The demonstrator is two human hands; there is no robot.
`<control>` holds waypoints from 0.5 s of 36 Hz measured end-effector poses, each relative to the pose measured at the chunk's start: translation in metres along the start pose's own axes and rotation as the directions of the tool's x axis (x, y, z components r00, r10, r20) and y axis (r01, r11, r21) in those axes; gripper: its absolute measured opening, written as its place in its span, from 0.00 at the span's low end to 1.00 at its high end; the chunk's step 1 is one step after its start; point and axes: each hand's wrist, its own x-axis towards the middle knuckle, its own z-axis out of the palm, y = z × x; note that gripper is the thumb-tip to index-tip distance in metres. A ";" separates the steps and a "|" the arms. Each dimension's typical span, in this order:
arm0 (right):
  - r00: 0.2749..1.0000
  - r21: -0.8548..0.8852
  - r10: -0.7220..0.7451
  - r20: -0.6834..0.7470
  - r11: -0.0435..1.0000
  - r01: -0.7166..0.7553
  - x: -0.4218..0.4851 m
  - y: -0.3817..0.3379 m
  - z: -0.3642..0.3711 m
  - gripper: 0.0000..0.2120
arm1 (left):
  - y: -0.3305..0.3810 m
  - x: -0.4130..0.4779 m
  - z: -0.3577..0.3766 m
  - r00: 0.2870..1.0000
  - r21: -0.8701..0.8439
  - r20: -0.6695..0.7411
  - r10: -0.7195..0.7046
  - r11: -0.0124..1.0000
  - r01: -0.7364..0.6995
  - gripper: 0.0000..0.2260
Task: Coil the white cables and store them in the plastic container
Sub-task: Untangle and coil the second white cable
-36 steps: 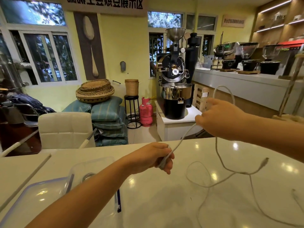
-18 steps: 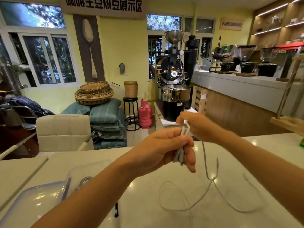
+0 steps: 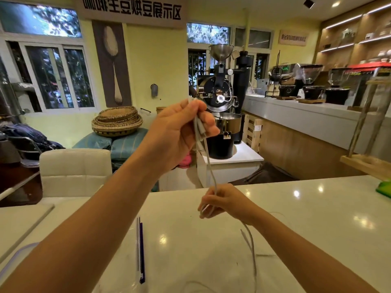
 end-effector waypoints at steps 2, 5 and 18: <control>1.000 0.053 0.014 0.022 0.998 -0.016 -0.003 0.002 -0.005 0.11 | 0.002 0.000 0.000 1.000 0.017 -0.015 0.020 1.000 -0.020 0.12; 0.995 0.241 0.012 0.100 0.970 -0.036 -0.006 0.008 -0.015 0.12 | 0.006 0.000 -0.002 0.998 0.035 -0.050 0.045 0.998 -0.043 0.11; 0.952 0.591 0.302 0.055 0.758 -0.275 -0.011 0.055 -0.061 0.17 | 0.044 -0.009 0.002 0.976 0.131 0.012 0.219 0.967 -0.218 0.10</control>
